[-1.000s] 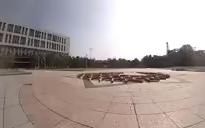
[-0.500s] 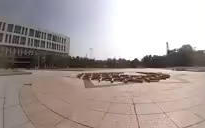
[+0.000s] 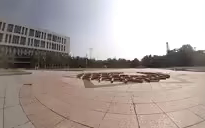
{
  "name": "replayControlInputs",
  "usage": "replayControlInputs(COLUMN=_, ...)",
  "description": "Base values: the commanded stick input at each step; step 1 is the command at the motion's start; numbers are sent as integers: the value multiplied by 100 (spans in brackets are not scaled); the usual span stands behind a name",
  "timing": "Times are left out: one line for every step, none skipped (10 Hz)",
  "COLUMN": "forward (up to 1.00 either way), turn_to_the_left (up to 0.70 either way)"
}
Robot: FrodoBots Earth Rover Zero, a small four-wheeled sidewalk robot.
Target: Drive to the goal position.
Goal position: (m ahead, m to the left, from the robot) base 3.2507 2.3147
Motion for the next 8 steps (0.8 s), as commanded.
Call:
replayControlInputs(forward=4, turn_to_the_left=0)
replayControlInputs(forward=4, turn_to_the_left=0)
replayControlInputs(forward=5, turn_to_the_left=0)
replayControlInputs(forward=5, turn_to_the_left=0)
replayControlInputs(forward=5, turn_to_the_left=0)
replayControlInputs(forward=4, turn_to_the_left=0)
replayControlInputs(forward=4, turn_to_the_left=0)
replayControlInputs(forward=5, turn_to_the_left=0)
